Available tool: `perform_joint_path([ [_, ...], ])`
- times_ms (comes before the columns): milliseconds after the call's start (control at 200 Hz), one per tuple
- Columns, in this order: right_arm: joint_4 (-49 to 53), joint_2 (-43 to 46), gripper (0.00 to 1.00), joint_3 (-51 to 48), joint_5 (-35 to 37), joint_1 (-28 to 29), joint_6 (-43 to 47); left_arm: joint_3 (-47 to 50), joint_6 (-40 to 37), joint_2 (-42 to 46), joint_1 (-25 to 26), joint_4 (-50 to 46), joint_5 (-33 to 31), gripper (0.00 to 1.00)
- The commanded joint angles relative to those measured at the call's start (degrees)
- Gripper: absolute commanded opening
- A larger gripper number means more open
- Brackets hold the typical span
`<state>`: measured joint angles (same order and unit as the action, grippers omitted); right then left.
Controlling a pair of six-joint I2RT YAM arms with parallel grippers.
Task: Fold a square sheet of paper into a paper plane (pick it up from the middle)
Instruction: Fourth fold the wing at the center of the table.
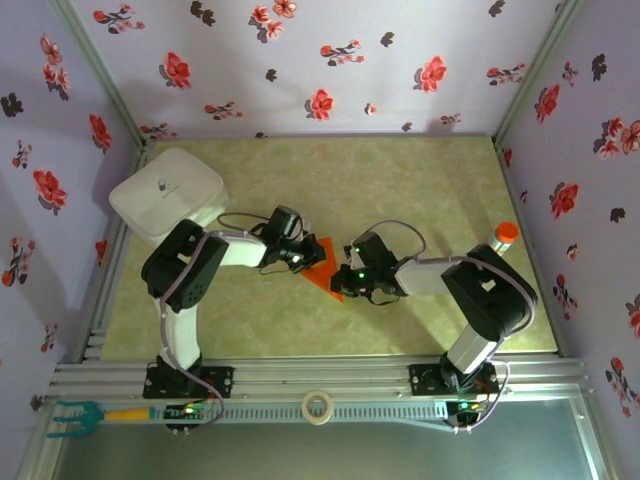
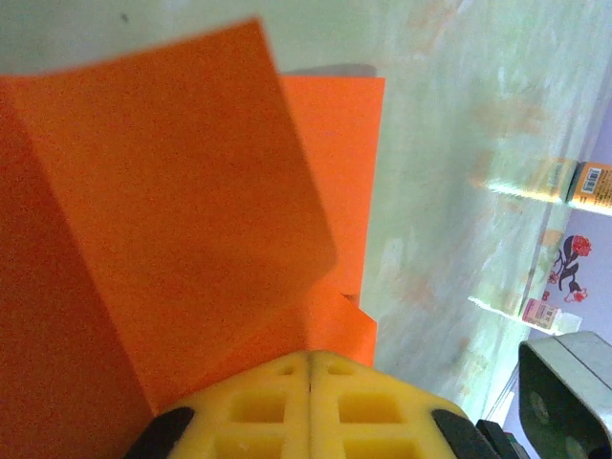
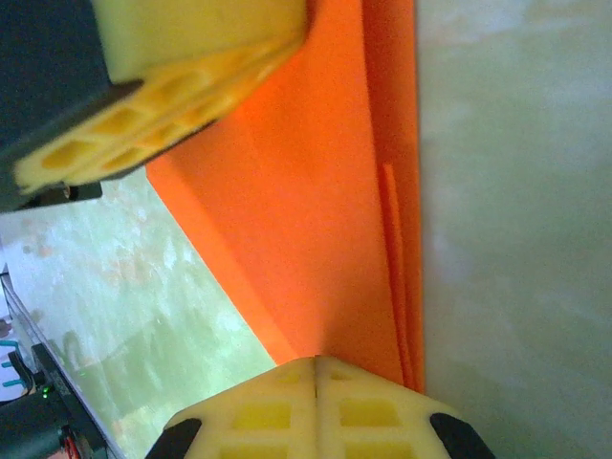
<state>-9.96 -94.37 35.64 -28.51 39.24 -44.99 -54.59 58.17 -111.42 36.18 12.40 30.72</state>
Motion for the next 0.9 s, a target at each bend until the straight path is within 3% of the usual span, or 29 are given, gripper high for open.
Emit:
perform_joint_path([
  [0,6.79,1.49,0.01,-2.45,0.43,-0.31,1.68,0.97,0.33,-1.99,-0.25,-1.63,-1.71,0.07],
  [580,10.48,7.25,0.0,-8.33,3.36,-0.13,0.7,0.69,0.44,-2.57,-0.19,-1.88,-1.48,0.06],
  [895,3.39,9.16,0.0,-15.19,2.06,-0.05,-4.99,0.82,0.43,-2.61,-0.24,-1.62,-1.49,0.06],
])
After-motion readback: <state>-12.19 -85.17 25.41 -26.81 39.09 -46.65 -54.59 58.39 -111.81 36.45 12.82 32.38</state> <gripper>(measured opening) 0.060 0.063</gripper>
